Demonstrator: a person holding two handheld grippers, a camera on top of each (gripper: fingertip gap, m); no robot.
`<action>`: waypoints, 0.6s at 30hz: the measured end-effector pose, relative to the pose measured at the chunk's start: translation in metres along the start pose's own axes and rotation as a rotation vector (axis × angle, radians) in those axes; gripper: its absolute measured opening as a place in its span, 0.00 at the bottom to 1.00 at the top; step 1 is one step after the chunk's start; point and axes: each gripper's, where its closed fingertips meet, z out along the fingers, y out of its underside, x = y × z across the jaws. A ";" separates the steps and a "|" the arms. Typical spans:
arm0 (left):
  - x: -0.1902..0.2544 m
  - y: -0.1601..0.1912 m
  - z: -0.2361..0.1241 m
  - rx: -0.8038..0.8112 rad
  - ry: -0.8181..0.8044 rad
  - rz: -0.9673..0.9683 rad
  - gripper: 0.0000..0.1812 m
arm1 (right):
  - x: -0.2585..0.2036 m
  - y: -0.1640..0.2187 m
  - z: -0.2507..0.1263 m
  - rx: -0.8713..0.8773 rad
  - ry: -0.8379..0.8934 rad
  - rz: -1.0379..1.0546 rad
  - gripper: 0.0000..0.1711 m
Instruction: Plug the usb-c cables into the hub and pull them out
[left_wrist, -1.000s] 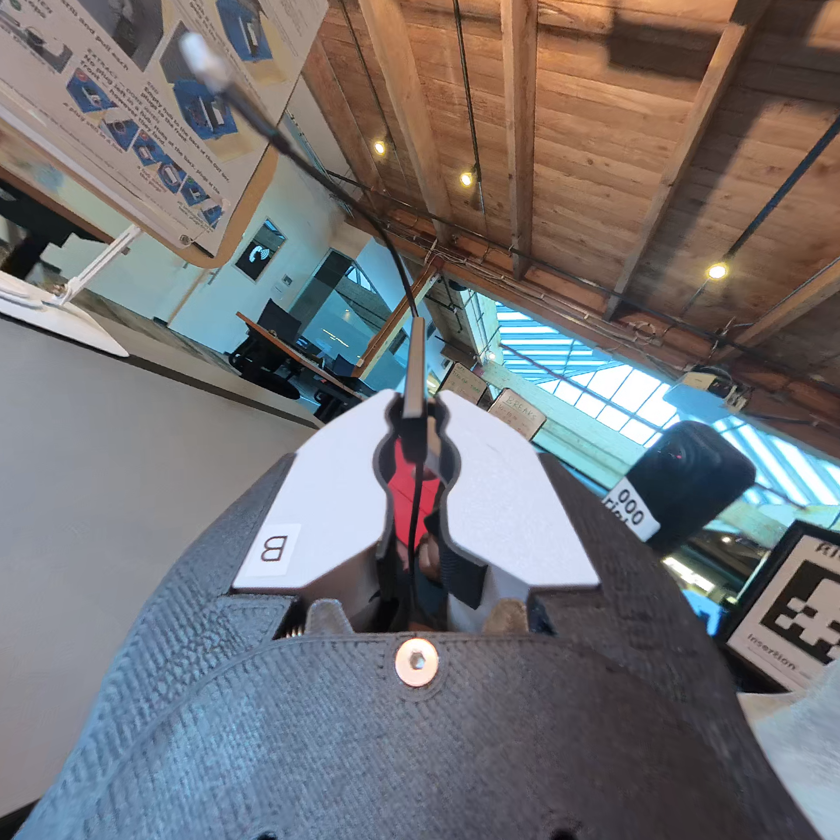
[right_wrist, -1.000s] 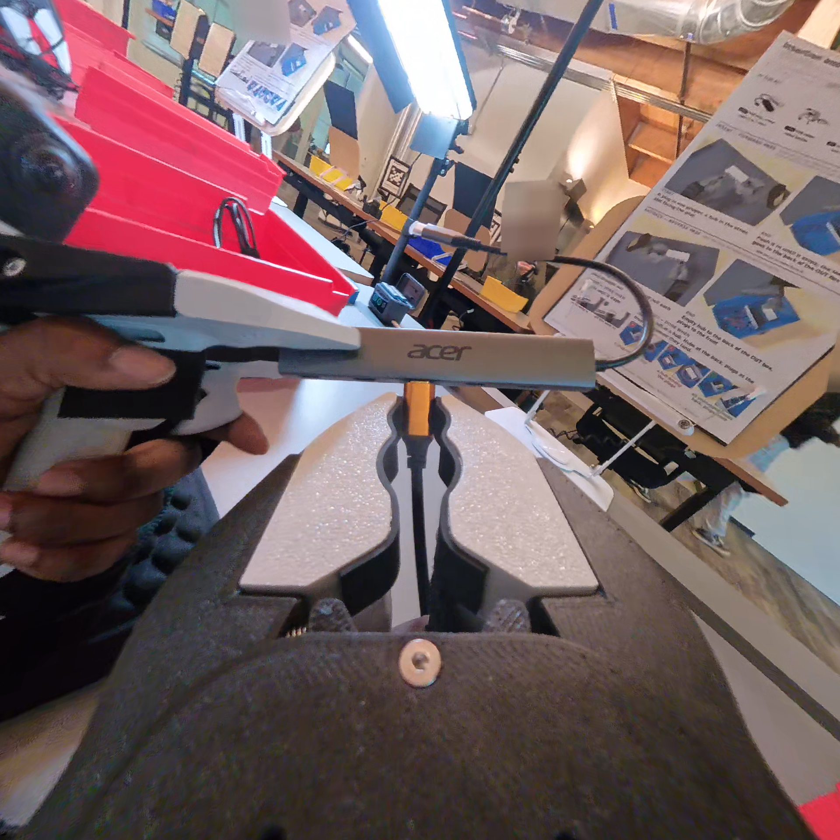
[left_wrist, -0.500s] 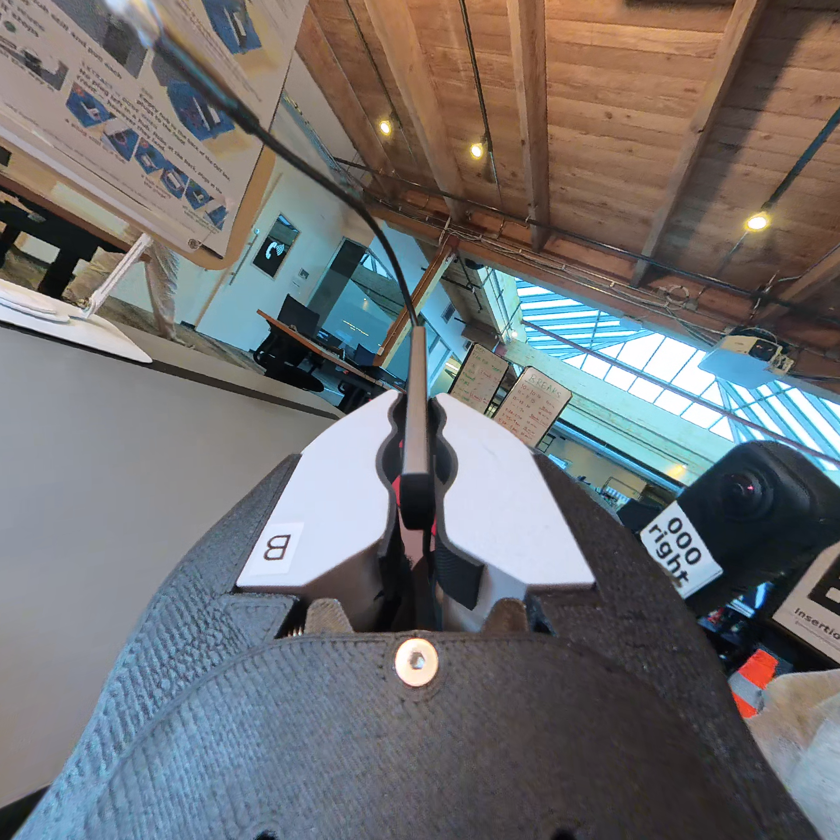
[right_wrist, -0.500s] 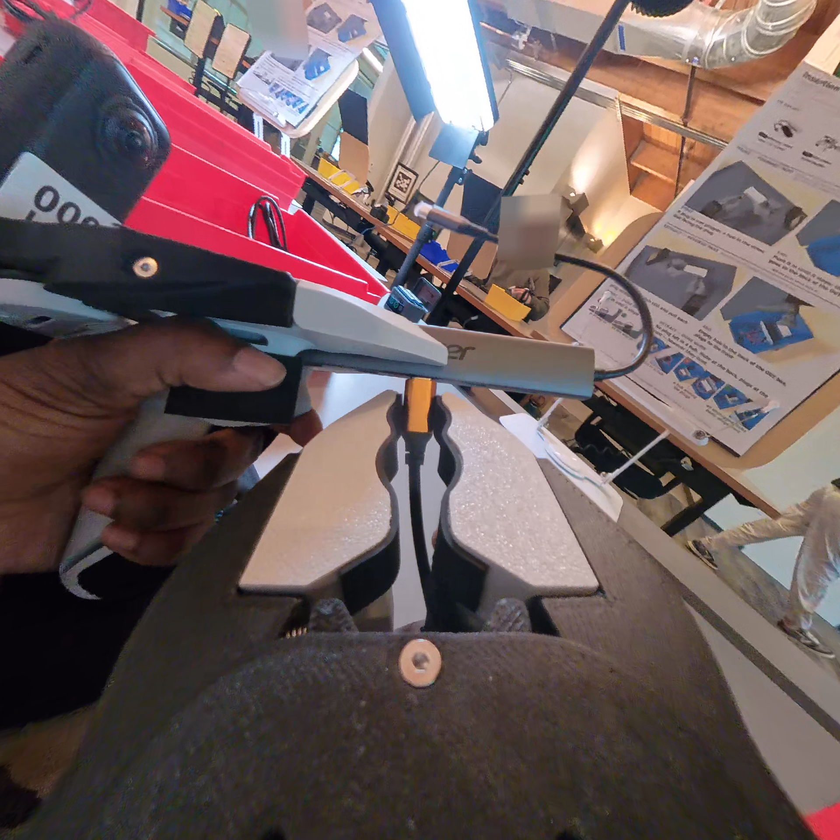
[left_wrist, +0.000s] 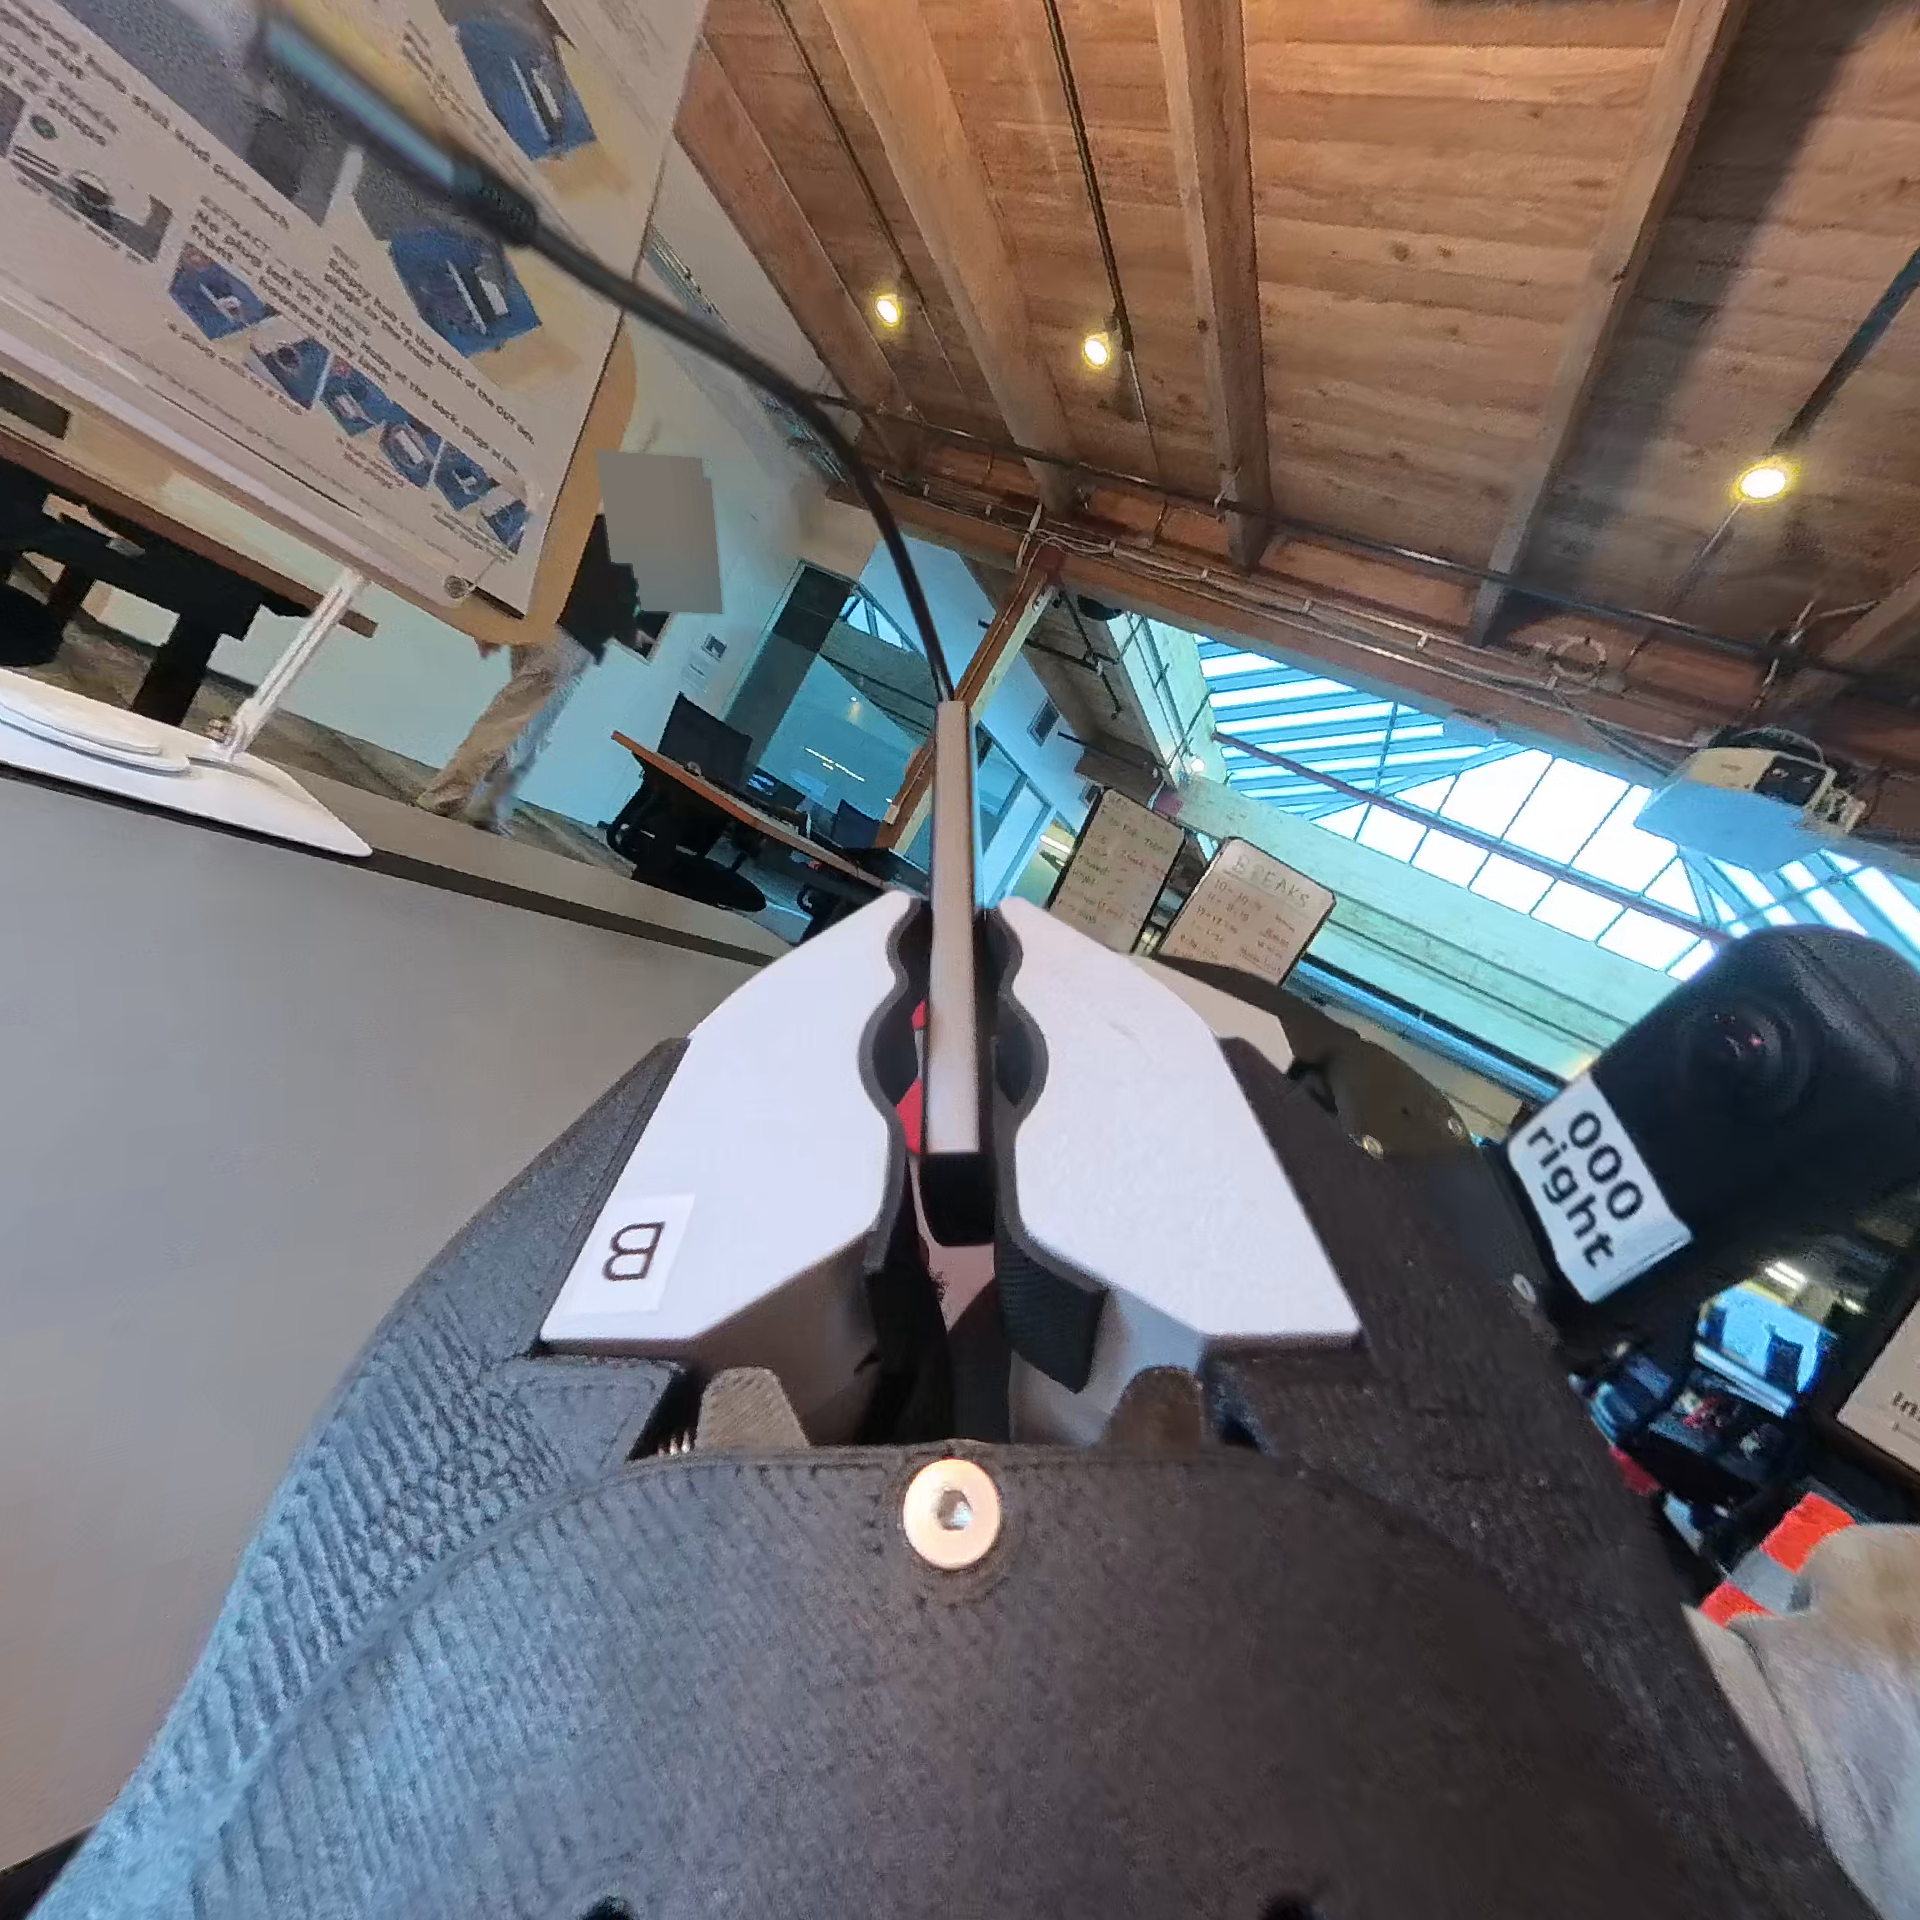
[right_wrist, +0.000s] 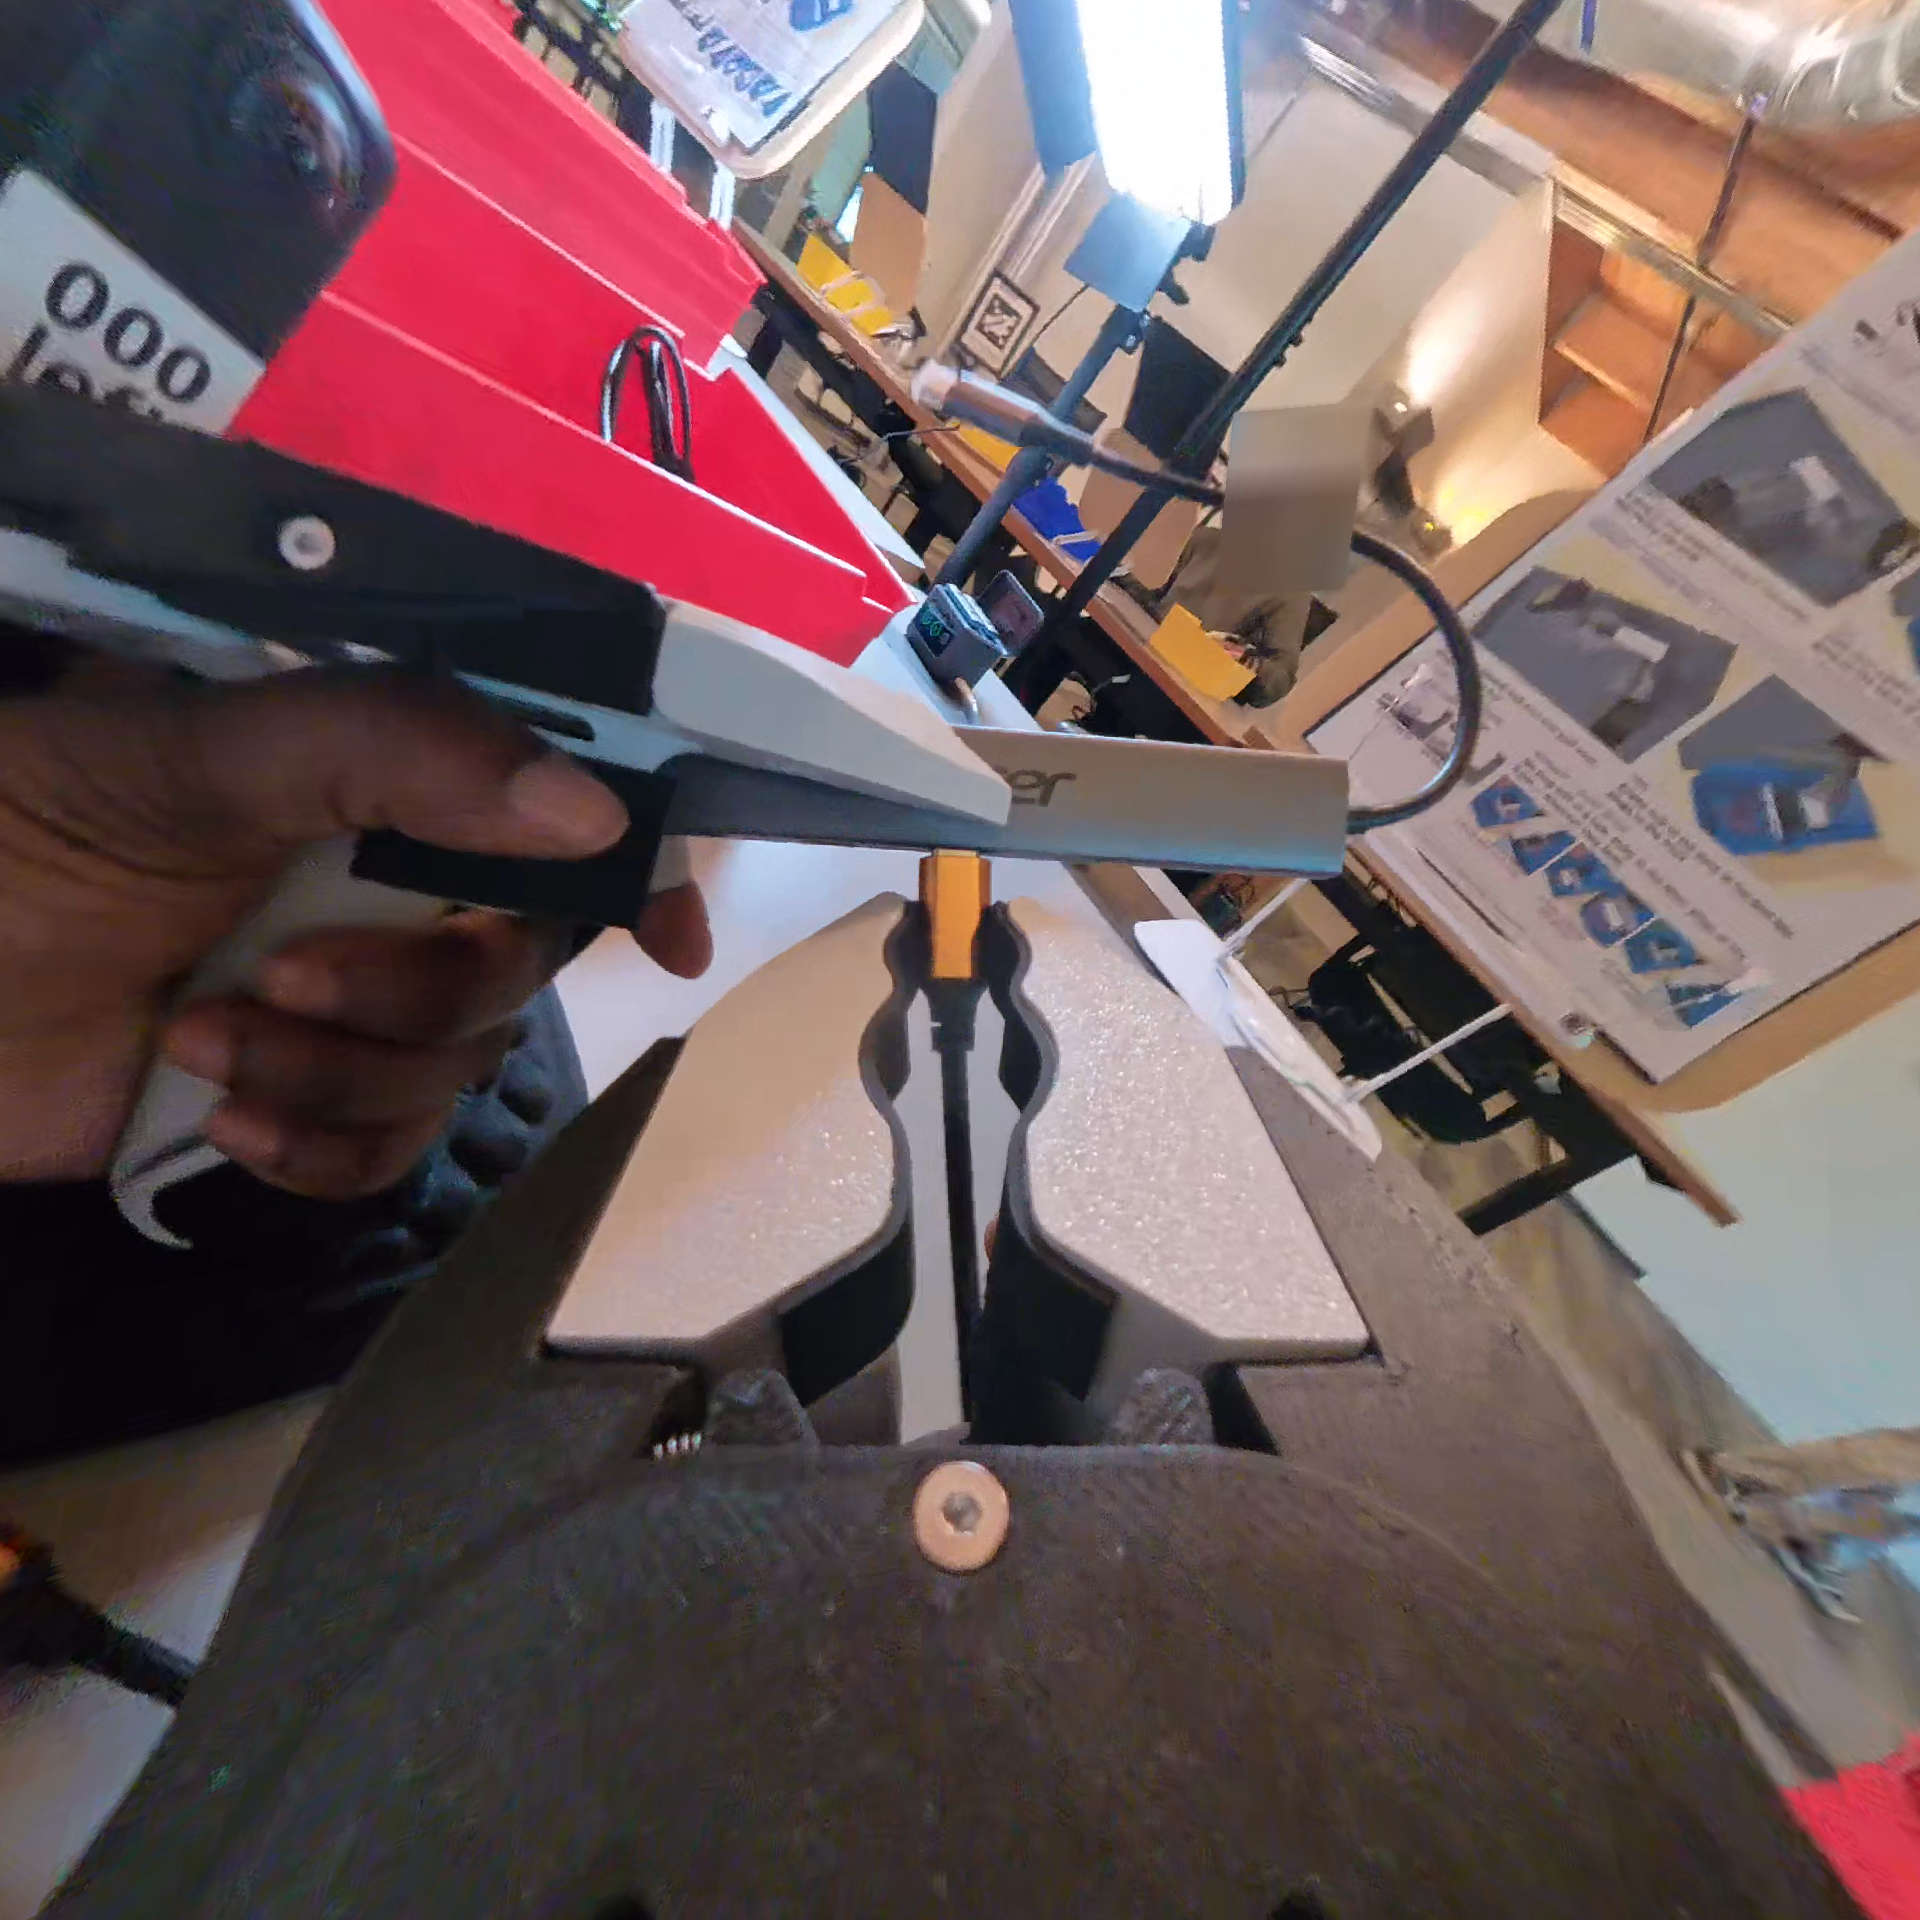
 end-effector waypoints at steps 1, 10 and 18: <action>-0.001 -0.002 -0.002 0.013 -0.007 -0.005 0.05 | -0.003 -0.001 0.001 -0.001 0.022 0.034 0.08; 0.000 -0.003 -0.006 0.031 -0.009 0.003 0.05 | -0.016 0.000 -0.006 -0.022 0.049 0.069 0.09; -0.004 -0.011 -0.012 0.095 -0.041 0.003 0.05 | -0.029 -0.004 -0.003 -0.032 0.102 0.233 0.08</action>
